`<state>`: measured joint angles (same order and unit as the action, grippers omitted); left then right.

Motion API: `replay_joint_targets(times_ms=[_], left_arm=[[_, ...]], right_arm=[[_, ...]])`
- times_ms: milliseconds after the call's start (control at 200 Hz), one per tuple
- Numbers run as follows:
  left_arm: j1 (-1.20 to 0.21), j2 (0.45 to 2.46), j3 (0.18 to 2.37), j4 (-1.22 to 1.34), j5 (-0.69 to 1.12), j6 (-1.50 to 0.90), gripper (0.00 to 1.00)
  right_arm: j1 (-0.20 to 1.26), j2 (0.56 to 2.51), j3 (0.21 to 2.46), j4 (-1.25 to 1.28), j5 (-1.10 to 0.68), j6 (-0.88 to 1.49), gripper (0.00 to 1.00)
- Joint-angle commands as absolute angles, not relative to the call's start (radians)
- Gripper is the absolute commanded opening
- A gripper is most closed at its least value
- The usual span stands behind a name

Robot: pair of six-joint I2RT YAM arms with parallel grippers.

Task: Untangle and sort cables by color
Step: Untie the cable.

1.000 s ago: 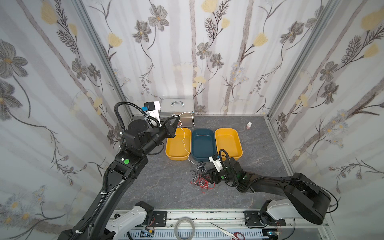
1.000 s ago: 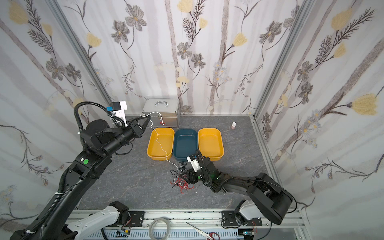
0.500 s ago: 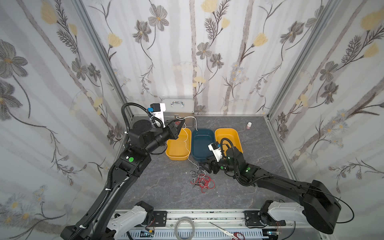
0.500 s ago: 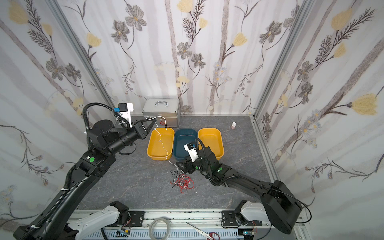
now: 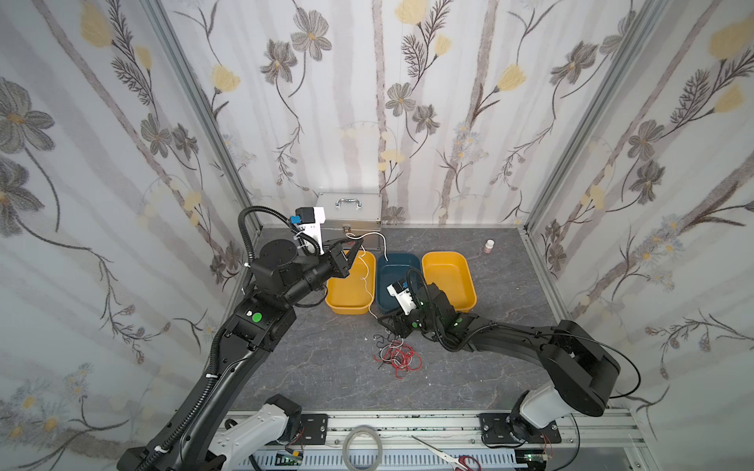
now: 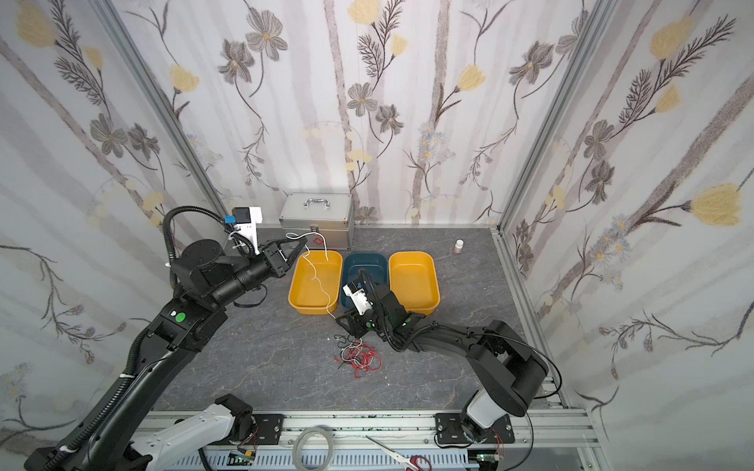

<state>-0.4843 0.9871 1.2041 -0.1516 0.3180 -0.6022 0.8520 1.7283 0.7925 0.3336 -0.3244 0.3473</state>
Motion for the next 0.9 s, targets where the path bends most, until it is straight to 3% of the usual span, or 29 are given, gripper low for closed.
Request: replay_joint_targets(times_ms=[0,190,405,565,894], left_arm=[[-0.483,0.981,1.193,-0.100,0.322,-0.615,0.00],[-0.483,0.966,1.168,-0.098,0.314,-0.622,0.00],[-0.484,0.956,1.158,-0.095,0.316,-0.626,0.00],[-0.483,0.940,1.132,-0.095,0.318,-0.632,0.00],[-0.482,0.914,1.037,-0.063,0.340,-0.671,0.00]], right_arm=[[0.856,1.745,0.786,0.364,-0.347,0.360,0.40],[0.864,1.754,0.779,0.353,-0.360,0.362,0.39],[0.871,1.762,0.797,0.361,-0.368,0.365,0.19],[0.871,1.725,0.830,0.359,-0.360,0.366,0.11],[0.844,1.606,0.904,0.349,-0.402,0.370,0.06]])
